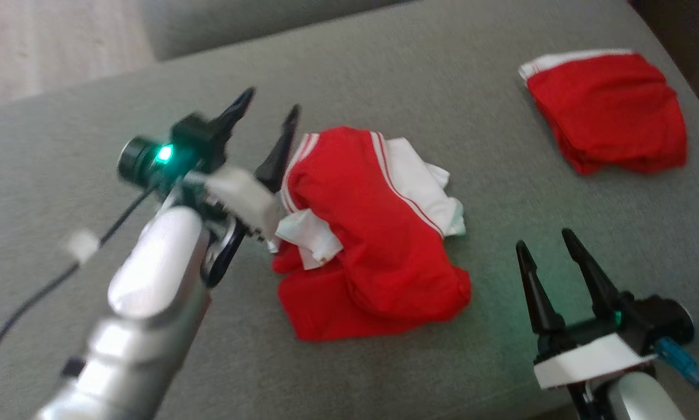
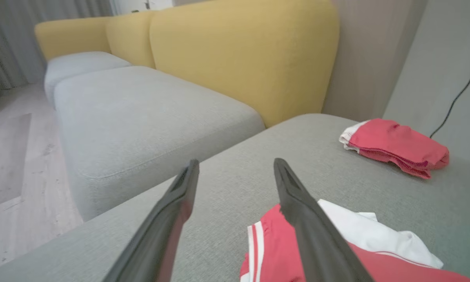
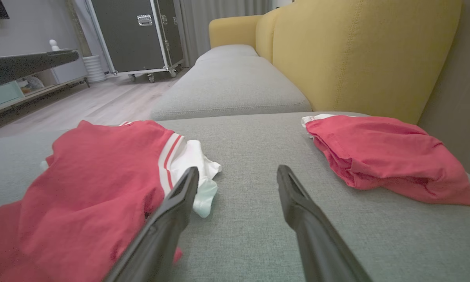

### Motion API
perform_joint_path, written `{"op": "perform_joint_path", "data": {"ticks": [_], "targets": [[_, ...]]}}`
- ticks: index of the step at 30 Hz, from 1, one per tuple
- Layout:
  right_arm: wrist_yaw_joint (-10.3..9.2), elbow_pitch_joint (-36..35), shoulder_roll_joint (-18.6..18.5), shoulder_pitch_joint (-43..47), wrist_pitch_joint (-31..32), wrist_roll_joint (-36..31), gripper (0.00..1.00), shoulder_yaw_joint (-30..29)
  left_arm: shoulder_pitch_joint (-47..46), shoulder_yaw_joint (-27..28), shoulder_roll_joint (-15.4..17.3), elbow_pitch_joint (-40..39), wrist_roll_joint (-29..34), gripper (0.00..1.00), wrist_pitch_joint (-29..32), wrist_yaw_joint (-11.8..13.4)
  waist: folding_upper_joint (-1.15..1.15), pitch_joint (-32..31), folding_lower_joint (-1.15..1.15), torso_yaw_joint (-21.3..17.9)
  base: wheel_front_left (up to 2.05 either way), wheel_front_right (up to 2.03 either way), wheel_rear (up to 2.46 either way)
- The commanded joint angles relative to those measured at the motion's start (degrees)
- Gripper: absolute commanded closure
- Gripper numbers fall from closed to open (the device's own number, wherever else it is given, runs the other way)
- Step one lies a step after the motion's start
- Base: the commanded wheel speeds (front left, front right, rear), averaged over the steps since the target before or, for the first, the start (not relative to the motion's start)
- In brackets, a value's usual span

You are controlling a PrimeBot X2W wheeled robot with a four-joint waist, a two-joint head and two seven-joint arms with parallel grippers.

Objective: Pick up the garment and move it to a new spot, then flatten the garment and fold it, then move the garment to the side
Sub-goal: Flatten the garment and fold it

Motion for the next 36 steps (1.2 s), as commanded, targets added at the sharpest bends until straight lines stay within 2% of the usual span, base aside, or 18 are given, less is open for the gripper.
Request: {"op": "perform_joint_path", "data": {"ticks": [1,8,14,21,25,32,33,34,36], "targets": [[-0.04,-2.0,-0.6,-1.9,-0.2,0.6,0.0,1.3,-3.9,0.1,1.9,-1.3,-1.4,0.0,0.8,-0.3,0.0,3.0,-0.02,-2.5,0.0,0.0,0.0],[-0.04,-2.4,0.6,-5.0,-0.2,0.9,0.0,2.2,-15.6,-11.7,7.6,1.8,-13.9,0.0,7.0,-0.3,0.0,7.6,-0.02,-4.6,0.0,0.0,0.0],[-0.04,-2.1,1.3,-6.5,-0.2,1.1,0.0,2.9,-21.3,-18.2,10.5,3.5,-24.7,0.0,12.5,-0.3,0.0,9.9,-0.02,-6.1,0.0,0.0,0.0],[-0.04,-2.0,1.9,-7.3,-0.2,1.3,0.0,2.8,-22.1,-25.3,13.7,3.4,-33.7,0.0,18.6,-0.3,0.0,11.3,-0.02,-7.2,0.0,0.0,0.0],[-0.04,-2.0,2.0,-7.2,-0.2,1.2,0.0,2.4,-20.8,-28.0,15.1,1.6,-39.2,0.0,21.8,-0.3,0.0,11.4,-0.02,-7.3,0.0,0.0,0.0],[-0.04,-1.9,2.1,-7.1,-0.2,1.0,0.0,2.2,-19.6,-31.7,17.4,-1.0,-45.2,0.0,27.5,-0.3,0.0,11.2,-0.02,-7.3,0.0,0.0,0.0],[-0.04,-1.9,2.1,-7.2,-0.2,1.0,0.0,2.2,-19.5,-32.1,17.7,-1.4,-46.0,0.34,28.1,-0.3,0.0,11.1,-0.02,-7.3,0.0,0.0,0.0],[-0.04,-1.9,2.2,-7.3,-0.2,0.9,0.0,2.2,-19.4,-32.4,17.9,-1.9,-46.8,1.0,28.7,-0.3,0.0,11.0,-0.02,-7.3,0.0,0.0,0.0],[-0.04,-1.8,2.2,-7.4,-0.2,0.9,0.0,2.3,-19.4,-33.1,18.5,-3.1,-47.7,1.0,28.9,-0.3,0.0,10.8,-0.02,-7.4,0.0,0.0,0.0]]}}
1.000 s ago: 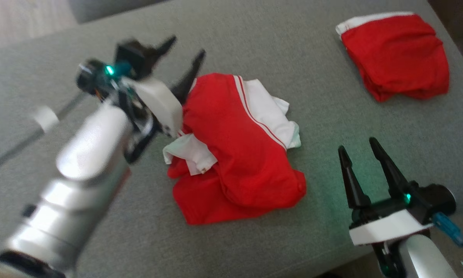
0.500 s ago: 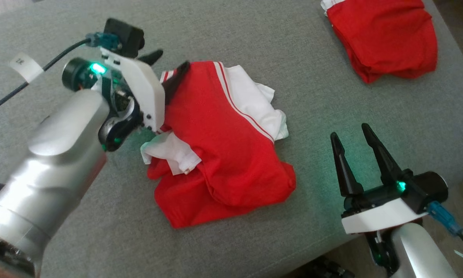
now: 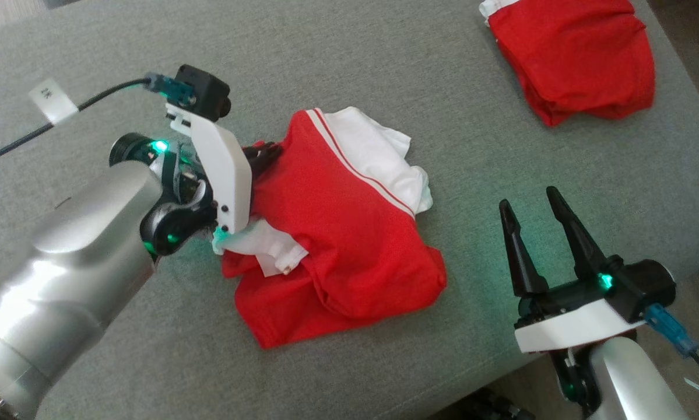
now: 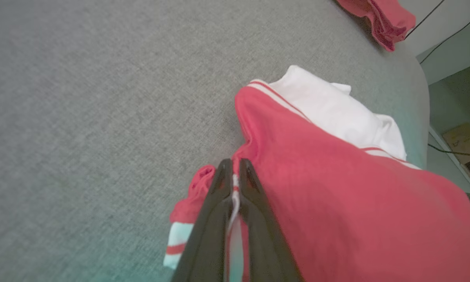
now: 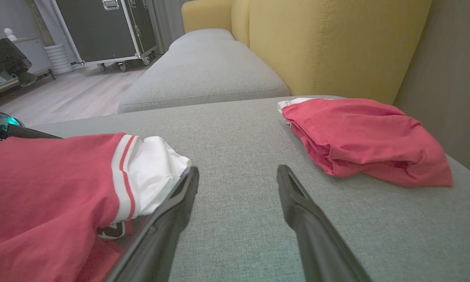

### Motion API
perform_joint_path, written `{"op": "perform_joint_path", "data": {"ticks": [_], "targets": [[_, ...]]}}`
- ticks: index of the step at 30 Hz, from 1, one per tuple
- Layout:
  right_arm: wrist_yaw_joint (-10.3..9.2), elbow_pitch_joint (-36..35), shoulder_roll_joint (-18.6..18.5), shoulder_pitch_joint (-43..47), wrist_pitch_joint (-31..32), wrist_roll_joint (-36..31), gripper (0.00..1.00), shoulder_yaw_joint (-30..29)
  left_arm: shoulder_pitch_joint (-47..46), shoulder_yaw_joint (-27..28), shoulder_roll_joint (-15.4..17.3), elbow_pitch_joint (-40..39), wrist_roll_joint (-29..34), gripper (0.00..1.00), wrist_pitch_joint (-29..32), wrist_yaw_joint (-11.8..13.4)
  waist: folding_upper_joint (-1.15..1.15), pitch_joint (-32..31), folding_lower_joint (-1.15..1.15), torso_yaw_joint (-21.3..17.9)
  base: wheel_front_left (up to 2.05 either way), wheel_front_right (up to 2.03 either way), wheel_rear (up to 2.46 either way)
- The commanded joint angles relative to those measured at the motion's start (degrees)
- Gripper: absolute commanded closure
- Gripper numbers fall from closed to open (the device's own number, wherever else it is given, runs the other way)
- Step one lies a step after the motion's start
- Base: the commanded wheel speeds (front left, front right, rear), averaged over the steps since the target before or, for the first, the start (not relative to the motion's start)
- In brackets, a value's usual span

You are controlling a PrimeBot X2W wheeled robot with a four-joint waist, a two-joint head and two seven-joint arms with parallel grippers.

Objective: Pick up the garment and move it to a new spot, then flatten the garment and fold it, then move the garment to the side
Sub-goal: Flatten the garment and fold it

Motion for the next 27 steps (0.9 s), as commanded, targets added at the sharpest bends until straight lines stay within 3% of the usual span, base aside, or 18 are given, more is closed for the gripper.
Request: {"op": "perform_joint_path", "data": {"ticks": [1,4,8,19,23,27], "targets": [[-0.04,-1.3,-0.1,-1.1,-0.2,-0.1,0.0,0.8,-1.7,1.2,2.0,-2.2,0.2,1.0,-0.8,0.1,0.0,-0.3,0.0,-0.2,0.0,0.0,0.0],[-0.04,-1.0,0.0,-1.1,-0.2,-0.1,0.0,1.2,-3.2,0.3,2.7,-4.5,1.9,1.0,-5.7,0.1,0.0,-1.2,0.0,-0.6,0.0,0.0,0.0],[-0.04,-0.4,0.1,-0.6,-0.2,-0.1,0.0,1.8,-8.7,-1.5,1.0,-6.0,5.8,1.0,-16.4,0.1,0.0,-3.8,0.0,-1.3,0.0,0.0,0.0],[-0.04,0.3,-1.0,2.3,-0.2,-0.5,0.0,0.8,-26.9,-3.1,-4.8,2.2,13.0,1.0,-40.8,0.1,0.0,-11.4,0.0,-0.3,0.0,0.0,0.0],[-0.04,-0.2,-1.5,3.8,-0.2,-0.8,0.0,-0.3,-26.4,-3.8,-3.6,1.7,11.8,1.0,-44.0,0.1,0.0,-13.1,0.0,2.4,0.0,0.0,0.0],[-0.04,-0.9,-1.8,5.6,-0.2,-0.9,0.0,-1.7,-18.0,-6.7,-0.3,-1.0,9.4,1.0,-44.6,0.1,0.0,-13.7,0.0,6.4,0.0,0.0,0.0]]}}
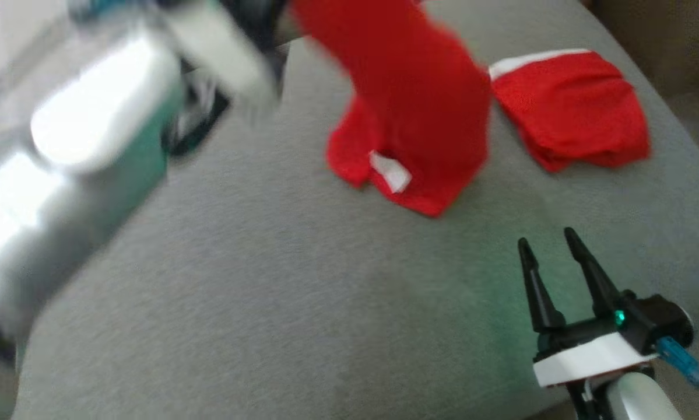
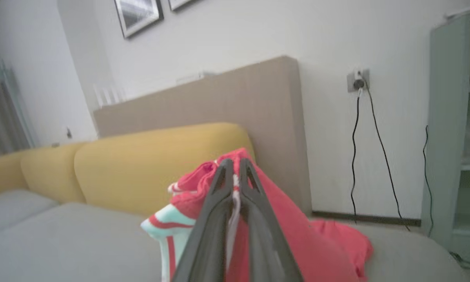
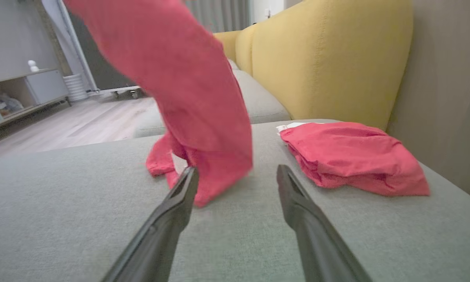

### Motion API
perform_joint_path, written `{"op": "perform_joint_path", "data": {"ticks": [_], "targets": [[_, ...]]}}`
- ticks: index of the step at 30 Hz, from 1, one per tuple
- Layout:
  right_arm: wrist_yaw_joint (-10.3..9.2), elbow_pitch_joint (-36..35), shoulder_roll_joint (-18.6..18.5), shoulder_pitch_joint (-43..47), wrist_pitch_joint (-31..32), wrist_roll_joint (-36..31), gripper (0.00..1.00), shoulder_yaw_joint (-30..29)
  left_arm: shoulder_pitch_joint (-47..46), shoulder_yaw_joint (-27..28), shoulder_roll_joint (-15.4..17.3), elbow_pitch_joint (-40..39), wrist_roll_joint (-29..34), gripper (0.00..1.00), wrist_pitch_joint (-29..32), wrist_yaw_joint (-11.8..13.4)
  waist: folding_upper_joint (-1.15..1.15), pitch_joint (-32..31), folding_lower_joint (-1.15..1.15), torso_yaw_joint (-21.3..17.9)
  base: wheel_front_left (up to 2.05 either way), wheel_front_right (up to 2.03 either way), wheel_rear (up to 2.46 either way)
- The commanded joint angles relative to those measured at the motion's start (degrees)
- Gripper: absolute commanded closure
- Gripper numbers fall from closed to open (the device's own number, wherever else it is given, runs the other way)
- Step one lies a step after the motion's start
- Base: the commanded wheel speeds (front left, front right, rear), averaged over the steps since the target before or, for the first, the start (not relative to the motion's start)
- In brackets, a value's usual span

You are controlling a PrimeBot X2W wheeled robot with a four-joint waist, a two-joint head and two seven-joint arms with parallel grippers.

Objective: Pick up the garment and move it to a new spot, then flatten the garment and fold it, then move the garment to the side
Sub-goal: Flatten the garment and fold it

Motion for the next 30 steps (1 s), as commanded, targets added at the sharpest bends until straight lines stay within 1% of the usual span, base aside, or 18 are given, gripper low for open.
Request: {"op": "perform_joint_path", "data": {"ticks": [1,2,4,7,9,10,13,17,20,23,28,30], "targets": [[-0.04,-2.1,-1.0,0.1,-0.2,-0.5,0.0,0.5,3.2,1.1,3.0,-1.2,-1.0,1.0,-0.5,0.2,0.0,-0.7,0.02,3.5,0.0,0.0,0.0],[-0.04,-2.2,-1.0,0.4,-0.2,-0.5,0.0,0.1,6.4,0.7,3.7,-2.1,-1.5,1.0,-0.7,0.6,0.0,-0.6,0.02,4.6,0.0,0.0,0.0],[-0.04,-2.5,-1.0,1.0,-0.2,-0.6,0.0,-0.5,13.4,0.5,5.2,-4.0,-2.8,1.0,-1.1,2.2,0.0,-0.4,0.02,6.5,0.0,0.0,0.0],[-0.04,-2.5,-1.1,1.6,-0.2,-0.8,0.0,-1.2,23.3,2.2,7.7,-7.4,-3.8,1.0,-1.4,5.8,0.0,-0.5,0.02,9.2,0.0,0.0,0.0],[-0.04,-2.7,-1.2,2.1,-0.2,-0.9,0.0,-1.7,29.6,6.2,9.4,-10.8,-2.7,1.0,-1.5,8.4,0.0,-0.7,0.02,10.9,0.0,0.0,0.0],[-0.04,-2.7,-1.2,2.1,-0.2,-0.9,0.0,-1.7,29.6,6.2,9.4,-10.8,-2.7,1.0,-1.5,8.4,0.0,-0.7,0.02,10.9,0.0,0.0,0.0],[-0.04,-2.7,-1.4,2.8,-0.2,-1.0,0.0,-2.2,39.2,12.9,11.4,-15.3,-0.2,1.0,-1.5,11.2,0.0,-1.2,0.02,13.3,0.0,0.0,0.0],[-0.04,-2.6,-1.8,3.7,-0.2,-1.2,0.0,-2.7,49.8,20.3,13.2,-18.8,3.9,1.0,-1.5,13.2,0.0,-2.0,0.02,16.2,0.0,0.0,0.0],[-0.04,-2.4,-2.0,4.2,-0.2,-1.3,0.0,-2.8,55.1,23.9,14.3,-19.9,6.8,1.0,-1.5,14.0,0.0,-2.5,0.02,17.7,0.0,0.0,0.0],[-0.04,-2.4,-2.1,4.4,-0.2,-1.4,0.0,-2.7,58.6,26.3,15.2,-19.7,9.1,1.0,-1.5,14.5,0.0,-2.9,0.02,18.9,0.0,0.0,0.0],[-0.04,-2.3,-2.3,4.6,-0.2,-1.5,0.0,-2.7,62.7,30.2,16.2,-19.8,11.2,1.0,-1.5,17.8,0.0,-3.2,0.02,20.1,0.0,0.0,0.0],[-0.04,-2.3,-2.4,4.8,-0.2,-1.5,0.0,-2.7,63.9,30.6,16.6,-19.7,11.6,1.0,-1.5,18.5,0.0,-3.2,0.02,20.6,0.0,0.0,0.0]]}}
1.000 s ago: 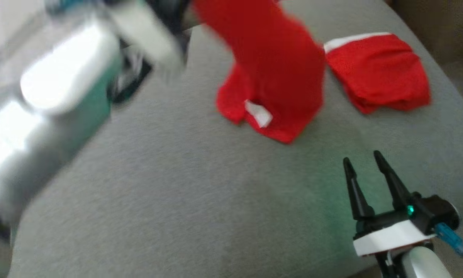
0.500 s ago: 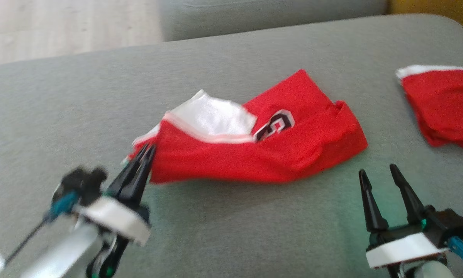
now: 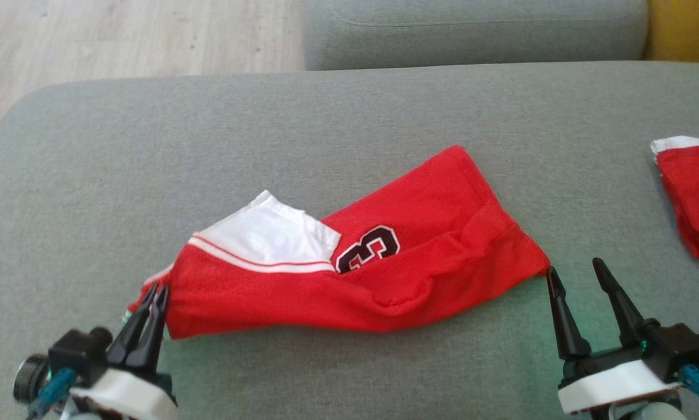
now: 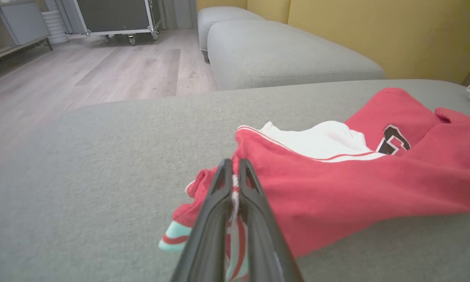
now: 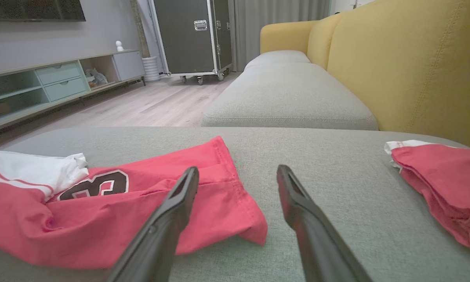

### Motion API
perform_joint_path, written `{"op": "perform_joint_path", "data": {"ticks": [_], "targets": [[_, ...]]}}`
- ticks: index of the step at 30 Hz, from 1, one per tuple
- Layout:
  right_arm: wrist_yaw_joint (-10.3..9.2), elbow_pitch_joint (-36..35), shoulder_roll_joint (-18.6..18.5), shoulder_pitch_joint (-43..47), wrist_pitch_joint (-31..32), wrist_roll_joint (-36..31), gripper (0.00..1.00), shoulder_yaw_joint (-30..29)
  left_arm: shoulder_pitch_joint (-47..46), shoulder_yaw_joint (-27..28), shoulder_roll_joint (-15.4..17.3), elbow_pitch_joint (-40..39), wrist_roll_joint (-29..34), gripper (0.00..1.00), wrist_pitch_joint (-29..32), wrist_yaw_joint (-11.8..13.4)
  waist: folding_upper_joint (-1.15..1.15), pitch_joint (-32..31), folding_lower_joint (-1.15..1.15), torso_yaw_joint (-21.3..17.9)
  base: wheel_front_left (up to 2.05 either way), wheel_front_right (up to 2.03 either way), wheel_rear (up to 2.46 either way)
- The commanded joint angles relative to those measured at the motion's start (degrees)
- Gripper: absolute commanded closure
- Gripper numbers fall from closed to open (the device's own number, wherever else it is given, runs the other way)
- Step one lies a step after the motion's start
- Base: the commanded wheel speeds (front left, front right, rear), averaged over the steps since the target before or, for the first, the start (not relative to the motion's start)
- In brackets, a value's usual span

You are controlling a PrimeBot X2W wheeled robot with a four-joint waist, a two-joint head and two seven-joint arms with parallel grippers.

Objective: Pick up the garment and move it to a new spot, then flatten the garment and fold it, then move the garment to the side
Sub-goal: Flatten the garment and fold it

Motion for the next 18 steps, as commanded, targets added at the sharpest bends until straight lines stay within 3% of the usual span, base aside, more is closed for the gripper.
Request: {"op": "perform_joint_path", "data": {"ticks": [1,2,3,4,5,12,15,18], "targets": [[-0.04,-1.5,-1.4,-0.5,-0.2,-0.4,0.0,1.2,-0.9,2.7,2.5,-1.1,0.1,1.0,-0.7,0.2,0.0,0.0,0.0,0.3,0.0,0.0,0.0],[-0.04,-1.5,-1.4,-0.4,-0.2,-0.5,0.0,1.2,-0.6,2.6,2.5,-0.9,-0.1,1.0,-0.5,0.2,0.0,0.1,0.0,0.5,0.0,0.0,0.0],[-0.04,-1.5,-1.4,-0.5,-0.2,-0.5,0.0,1.3,-0.3,2.4,2.5,-0.8,-0.4,0.85,-0.2,0.0,0.0,0.2,0.0,0.6,0.0,0.0,0.0],[-0.04,-1.5,-1.4,-0.5,-0.2,-0.5,0.0,1.3,-0.3,2.3,2.3,-1.0,-0.8,0.31,0.3,0.0,0.0,0.2,0.0,0.7,0.0,0.0,0.0],[-0.04,-1.5,-1.3,-0.6,-0.2,-0.5,0.0,1.4,-0.5,2.4,2.3,-1.3,-1.1,0.0,0.9,0.1,0.0,0.3,0.0,0.8,0.0,0.0,0.0],[-0.04,-1.6,-1.5,-1.4,-0.2,-0.5,0.0,1.6,-8.6,1.7,6.5,-7.7,1.2,0.0,9.2,-1.8,0.0,1.8,0.0,1.4,0.0,0.0,0.0],[-0.04,-1.7,-1.9,-2.2,-0.2,-0.4,0.0,2.1,-15.9,1.0,7.6,-9.5,3.2,0.0,14.3,-4.2,0.0,3.1,0.0,1.3,0.0,0.0,0.0],[-0.04,-1.8,-2.4,-3.4,-0.2,-0.4,0.0,2.8,-23.5,-0.3,5.8,-8.1,3.0,0.0,20.0,-8.3,0.0,4.8,0.0,1.0,0.0,0.0,0.0]]}}
